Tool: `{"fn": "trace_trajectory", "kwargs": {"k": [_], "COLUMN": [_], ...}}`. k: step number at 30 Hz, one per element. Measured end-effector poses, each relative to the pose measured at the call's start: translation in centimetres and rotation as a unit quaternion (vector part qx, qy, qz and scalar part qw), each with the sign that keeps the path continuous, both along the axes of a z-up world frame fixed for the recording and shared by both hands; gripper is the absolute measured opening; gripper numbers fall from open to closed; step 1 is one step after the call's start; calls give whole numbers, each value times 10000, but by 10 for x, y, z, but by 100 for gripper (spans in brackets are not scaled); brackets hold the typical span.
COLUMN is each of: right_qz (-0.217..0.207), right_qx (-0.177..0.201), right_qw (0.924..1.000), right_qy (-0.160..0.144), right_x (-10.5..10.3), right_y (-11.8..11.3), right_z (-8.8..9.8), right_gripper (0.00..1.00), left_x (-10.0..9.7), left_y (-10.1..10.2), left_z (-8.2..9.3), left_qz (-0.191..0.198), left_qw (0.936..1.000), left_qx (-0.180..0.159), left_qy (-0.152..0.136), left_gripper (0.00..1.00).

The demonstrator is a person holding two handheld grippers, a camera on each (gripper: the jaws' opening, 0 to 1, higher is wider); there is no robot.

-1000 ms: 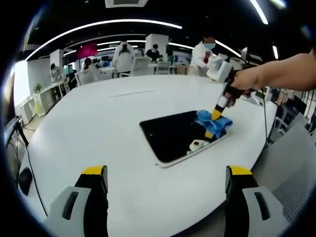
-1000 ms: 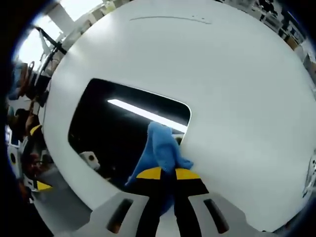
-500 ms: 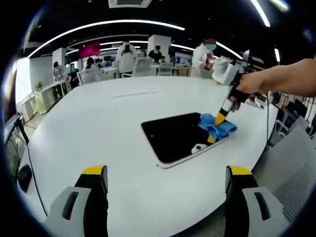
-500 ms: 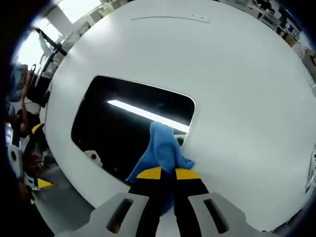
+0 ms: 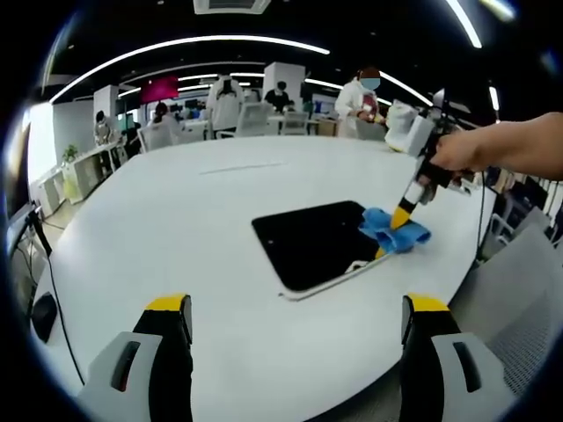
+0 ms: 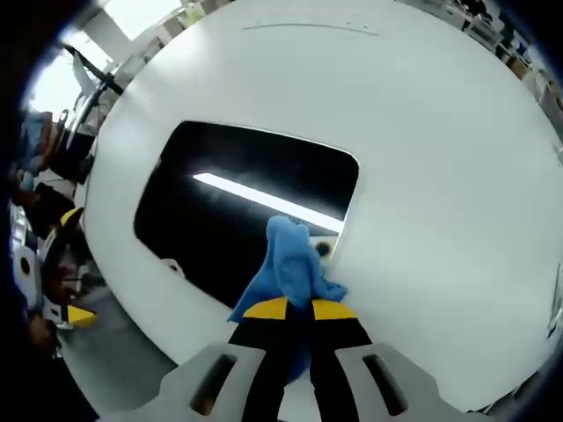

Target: Wipe the mirror surface with the cleaning cloth until all visible marks leave the cleaned area.

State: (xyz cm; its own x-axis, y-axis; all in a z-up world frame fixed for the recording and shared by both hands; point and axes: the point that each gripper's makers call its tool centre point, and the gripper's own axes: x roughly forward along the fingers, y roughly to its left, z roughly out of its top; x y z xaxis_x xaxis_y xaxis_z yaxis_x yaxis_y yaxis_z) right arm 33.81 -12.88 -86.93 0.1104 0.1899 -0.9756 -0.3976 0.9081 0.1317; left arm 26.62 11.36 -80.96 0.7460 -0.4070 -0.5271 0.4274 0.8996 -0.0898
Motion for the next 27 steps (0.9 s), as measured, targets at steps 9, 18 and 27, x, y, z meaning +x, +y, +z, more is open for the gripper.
{"fn": "trace_trajectory", "kwargs": {"k": [9,18,27], "right_qz": [80,57,130], "right_qx": [-39,7,-31], "right_qw": [10000,9999,9998], "right_qy": [26,95,138], "right_x": [-8,-13,-17], "right_y": [2,2,3], "right_z": [0,0,-1], "right_gripper": [3,3,3], "left_x": [-1,0,0], "left_y": [0,0,-1], "left_z": [0,0,-1], "left_qz": [1,-13,-60], "left_qw": [10000,10000,10000], "left_qx": [9,4,38], "left_qy": [1,10,29], "left_gripper": [100,100,100]}}
